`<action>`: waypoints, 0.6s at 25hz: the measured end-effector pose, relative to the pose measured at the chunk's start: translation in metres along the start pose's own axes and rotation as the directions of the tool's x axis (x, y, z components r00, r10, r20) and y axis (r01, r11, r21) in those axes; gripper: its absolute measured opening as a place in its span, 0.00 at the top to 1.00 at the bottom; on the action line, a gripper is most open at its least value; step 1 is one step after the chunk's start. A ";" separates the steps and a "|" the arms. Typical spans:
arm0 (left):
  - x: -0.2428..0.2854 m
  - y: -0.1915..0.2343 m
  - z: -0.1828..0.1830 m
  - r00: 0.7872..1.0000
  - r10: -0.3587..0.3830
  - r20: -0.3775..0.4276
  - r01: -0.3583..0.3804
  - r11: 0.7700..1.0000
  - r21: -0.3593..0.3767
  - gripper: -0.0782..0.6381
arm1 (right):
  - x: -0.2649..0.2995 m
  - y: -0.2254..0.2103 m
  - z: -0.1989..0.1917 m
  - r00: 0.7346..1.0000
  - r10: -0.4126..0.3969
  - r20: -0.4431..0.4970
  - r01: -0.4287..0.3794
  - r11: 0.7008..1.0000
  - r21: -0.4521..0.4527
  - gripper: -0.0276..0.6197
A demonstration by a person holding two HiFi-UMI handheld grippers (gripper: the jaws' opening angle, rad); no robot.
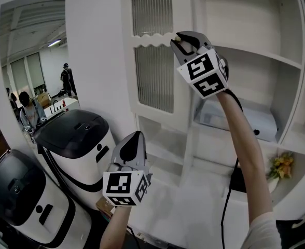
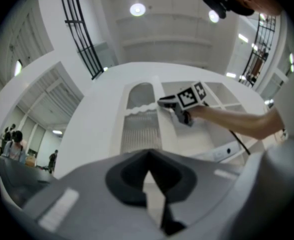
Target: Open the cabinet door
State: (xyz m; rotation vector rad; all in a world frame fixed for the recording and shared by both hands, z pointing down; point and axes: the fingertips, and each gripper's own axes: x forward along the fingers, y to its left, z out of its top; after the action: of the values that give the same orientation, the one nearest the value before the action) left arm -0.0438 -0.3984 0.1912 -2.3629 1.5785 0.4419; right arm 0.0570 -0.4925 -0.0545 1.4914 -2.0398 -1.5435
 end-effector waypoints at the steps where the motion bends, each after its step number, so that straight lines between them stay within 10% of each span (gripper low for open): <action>1: -0.001 -0.001 0.001 1.000 -0.002 0.001 0.002 1.000 0.004 0.88 | -0.001 0.001 0.002 1.000 0.004 0.010 -0.004 1.000 0.005 0.83; 15: -0.010 0.011 -0.001 1.000 0.023 0.002 -0.023 1.000 -0.013 0.88 | -0.018 0.026 0.070 0.981 0.051 0.186 -0.060 0.997 0.040 0.86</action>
State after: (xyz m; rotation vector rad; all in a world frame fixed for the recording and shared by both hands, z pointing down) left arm -0.0573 -0.3942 0.1956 -2.3553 1.6082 0.4612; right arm 0.0054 -0.4361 -0.0571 1.3383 -2.2110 -1.6814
